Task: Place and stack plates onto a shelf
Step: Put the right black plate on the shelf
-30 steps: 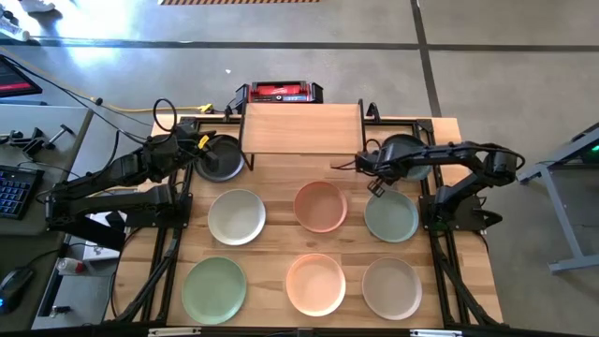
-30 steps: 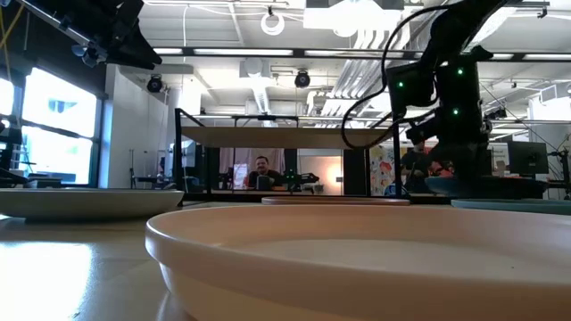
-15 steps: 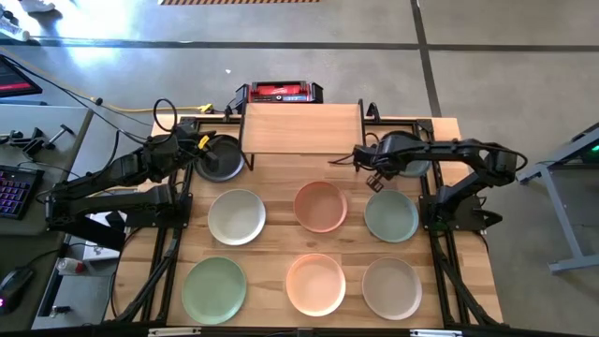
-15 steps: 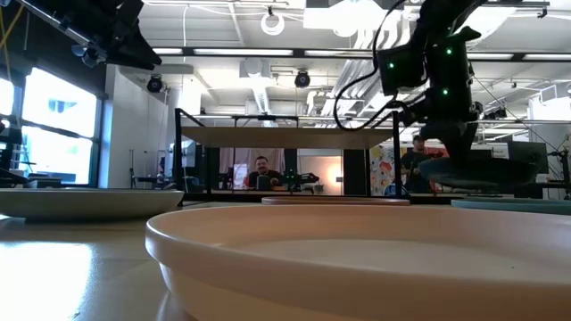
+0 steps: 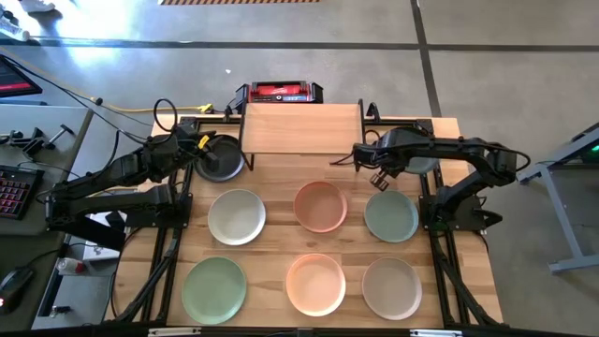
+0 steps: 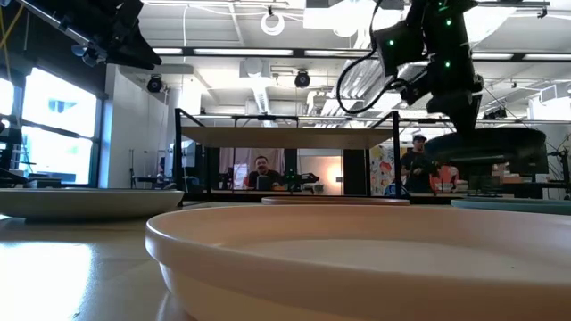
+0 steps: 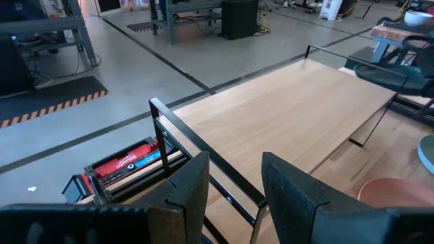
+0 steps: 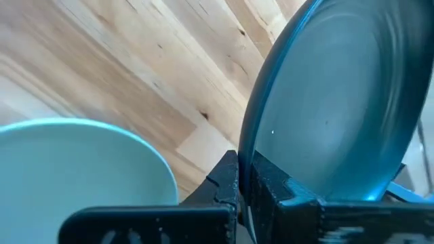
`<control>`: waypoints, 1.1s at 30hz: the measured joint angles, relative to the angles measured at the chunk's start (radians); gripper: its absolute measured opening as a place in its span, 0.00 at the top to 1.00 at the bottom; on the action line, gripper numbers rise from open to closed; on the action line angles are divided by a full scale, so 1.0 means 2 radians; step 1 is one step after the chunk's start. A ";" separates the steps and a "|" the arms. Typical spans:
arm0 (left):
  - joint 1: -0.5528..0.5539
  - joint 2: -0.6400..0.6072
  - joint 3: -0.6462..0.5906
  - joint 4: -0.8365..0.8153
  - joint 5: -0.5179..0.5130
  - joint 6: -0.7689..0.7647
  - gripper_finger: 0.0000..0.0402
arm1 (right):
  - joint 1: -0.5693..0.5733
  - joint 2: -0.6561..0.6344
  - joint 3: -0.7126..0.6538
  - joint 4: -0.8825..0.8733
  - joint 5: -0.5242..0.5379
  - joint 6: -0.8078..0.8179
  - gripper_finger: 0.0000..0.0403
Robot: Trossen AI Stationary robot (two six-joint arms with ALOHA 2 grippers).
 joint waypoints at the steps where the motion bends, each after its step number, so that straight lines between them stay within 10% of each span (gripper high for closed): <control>1: 0.000 0.000 0.000 0.000 0.000 0.000 0.69 | 0.003 0.000 0.006 -0.010 0.002 0.007 1.00; 17: 0.000 0.000 0.000 0.000 0.000 -0.001 0.69 | 0.045 -0.016 0.092 -0.075 0.053 0.072 1.00; 33: 0.000 0.000 0.000 -0.001 0.000 -0.013 0.69 | 0.037 -0.015 0.252 -0.028 0.175 -0.045 1.00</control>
